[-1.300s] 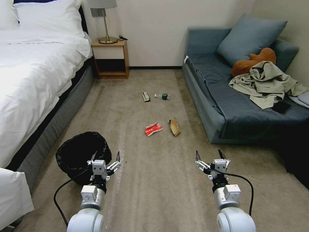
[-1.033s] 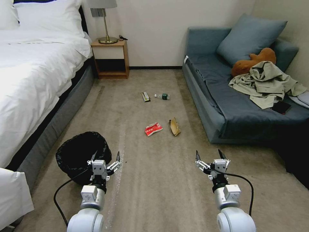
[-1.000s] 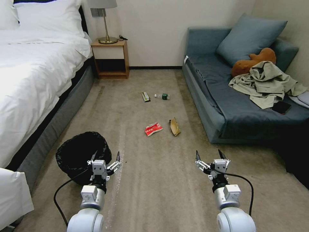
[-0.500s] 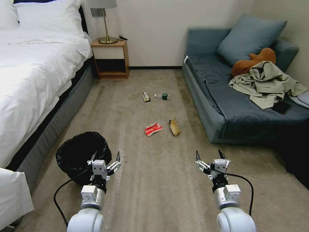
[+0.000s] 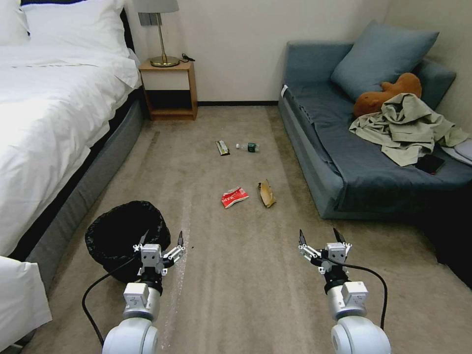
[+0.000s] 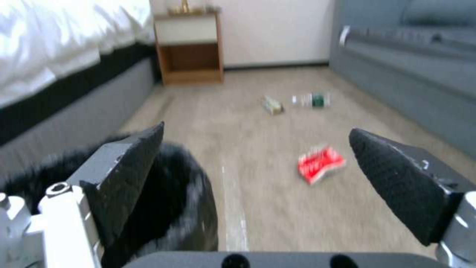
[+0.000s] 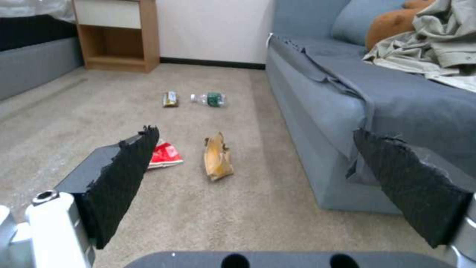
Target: Pick up the trash bin, then pick up the garbage on the floor and place it into the trash bin.
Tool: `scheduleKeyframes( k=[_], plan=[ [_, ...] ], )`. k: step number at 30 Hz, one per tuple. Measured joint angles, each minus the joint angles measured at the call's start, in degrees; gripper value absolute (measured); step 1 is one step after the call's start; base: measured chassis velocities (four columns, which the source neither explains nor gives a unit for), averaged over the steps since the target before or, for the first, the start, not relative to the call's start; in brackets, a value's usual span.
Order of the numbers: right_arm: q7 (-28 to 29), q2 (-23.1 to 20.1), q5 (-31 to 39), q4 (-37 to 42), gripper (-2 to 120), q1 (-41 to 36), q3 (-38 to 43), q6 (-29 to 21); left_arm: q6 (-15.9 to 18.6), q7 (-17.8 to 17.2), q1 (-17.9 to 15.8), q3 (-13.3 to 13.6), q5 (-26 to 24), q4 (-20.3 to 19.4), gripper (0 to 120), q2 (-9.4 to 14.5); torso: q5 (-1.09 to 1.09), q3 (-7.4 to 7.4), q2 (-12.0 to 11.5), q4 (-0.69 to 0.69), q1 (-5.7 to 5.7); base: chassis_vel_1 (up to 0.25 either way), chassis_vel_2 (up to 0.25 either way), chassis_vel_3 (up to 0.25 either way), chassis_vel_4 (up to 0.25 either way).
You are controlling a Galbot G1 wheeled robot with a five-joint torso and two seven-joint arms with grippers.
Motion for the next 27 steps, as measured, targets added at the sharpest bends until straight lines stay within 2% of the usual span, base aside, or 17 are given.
scheduleKeyframes(
  k=[1, 3, 4, 7, 8, 10, 11, 14, 16, 17, 19, 20, 22, 26, 27],
  plan=[
    [0.00, 0.00, 0.00, 0.00, 100, 0.00, 0.00, 0.00, 0.00, 0.00, 0.00, 0.00, 0.00, 0.00, 100, 0.00, 0.00, 0.00, 0.00, 0.00, 0.00, 0.000, 0.000, 0.000, 0.000],
    [-1.73, 0.62, 0.49, 0.00, 100, -1.09, 2.07, 2.74, -5.29, -0.92, -0.46, 0.13, -1.18, 0.23, 100, 0.61, 0.00, 0.00, 0.00, 0.01, 0.00, 0.000, 0.000, 0.000, 0.000],
    [-1.73, 0.62, 0.49, 0.00, 100, -1.09, 2.07, 2.74, -5.29, -0.92, -0.46, 0.13, -1.18, 0.23, 100, 0.61, 0.00, 0.00, 0.00, 0.01, 0.00, 0.000, 0.000, 0.000, 0.000],
    [-5.72, 2.07, 1.69, 0.16, 100, -3.71, 6.86, 8.94, -12.56, -2.15, -1.11, 0.37, -2.77, 0.61, 100, 1.47, 0.00, 0.00, 0.00, -0.01, 0.00, 0.000, 0.000, 0.000, 0.000],
    [-5.72, 2.07, 1.69, 0.16, 100, -3.71, 6.86, 8.94, -12.56, -2.15, -1.11, 0.37, -2.77, 0.61, 100, 1.47, 0.00, 0.00, 0.00, -0.01, 0.00, 0.000, 0.000, 0.000, 0.000],
    [-9.18, 3.34, 2.75, 0.32, 100, -5.94, 10.97, 14.35, -16.84, -3.06, -1.44, 0.43, -3.90, 1.16, 100, 1.82, 0.02, 0.00, 0.00, -0.01, 0.00, 0.000, 0.000, 0.000, 0.000],
    [-9.18, 3.34, 2.75, 0.32, 100, -5.94, 10.97, 14.35, -16.84, -3.06, -1.44, 0.43, -3.90, 1.16, 100, 1.82, 0.02, 0.00, 0.00, -0.01, 0.00, 0.000, 0.000, 0.000, 0.000],
    [-12.02, 4.33, 3.60, 0.45, 100, -7.81, 14.35, 18.75, -16.88, -4.06, -1.18, 0.09, -4.56, 2.08, 100, 1.61, -0.02, 0.00, 0.00, 0.00, 0.00, 0.000, 0.000, 0.000, 0.000],
    [-15.28, 5.55, 4.58, 0.60, 100, -9.95, 18.26, 23.87, -14.24, -5.62, -1.08, -0.61, -5.36, 2.14, 100, 1.68, 0.00, 0.00, 0.00, -0.01, 0.00, 0.000, 0.000, 0.000, 0.000],
    [-15.28, 5.55, 4.58, 0.60, 100, -9.95, 18.26, 23.87, -14.24, -5.62, -1.08, -0.61, -5.36, 2.14, 100, 1.68, 0.00, 0.00, 0.00, -0.01, 0.00, 0.000, 0.000, 0.000, 0.000],
    [-16.97, 6.16, 5.09, 0.68, 100, -11.06, 20.30, 26.54, -12.01, -6.69, -1.31, -1.48, -6.20, 1.97, 100, 2.04, -0.01, 0.00, 0.00, -0.02, 0.00, 0.000, 0.000, 0.000, 0.000],
    [-16.97, 6.16, 5.09, 0.68, 100, -11.06, 20.30, 26.54, -12.01, -6.69, -1.31, -1.48, -6.20, 1.97, 100, 2.04, -0.01, 0.00, 0.00, -0.02, 0.00, 0.000, 0.000, 0.000, 0.000],
    [-17.35, 6.28, 5.19, 0.73, 100, -11.22, 20.64, 27.10, -8.93, -8.16, -1.71, -2.47, -9.50, 0.79, 100, 2.96, 0.00, -0.01, 0.00, 0.00, 0.00, 0.000, 0.000, 0.000, 0.000],
    [-17.46, 6.28, 5.27, 0.73, 100, -11.22, 20.64, 27.13, -6.71, -8.94, -1.88, -3.47, -11.07, -0.43, 100, 3.58, 0.00, 0.00, 0.00, 0.00, 0.00, 0.000, 0.000, 0.000, 0.000],
    [-20.44, 6.27, 6.98, -0.94, 100, -10.65, 20.72, 27.89, -4.78, -9.61, -2.01, -4.07, -12.19, -1.44, 100, 4.14, -0.03, -0.01, 0.00, 0.00, 0.00, 0.000, 0.000, 0.000, 0.000]
  ],
)
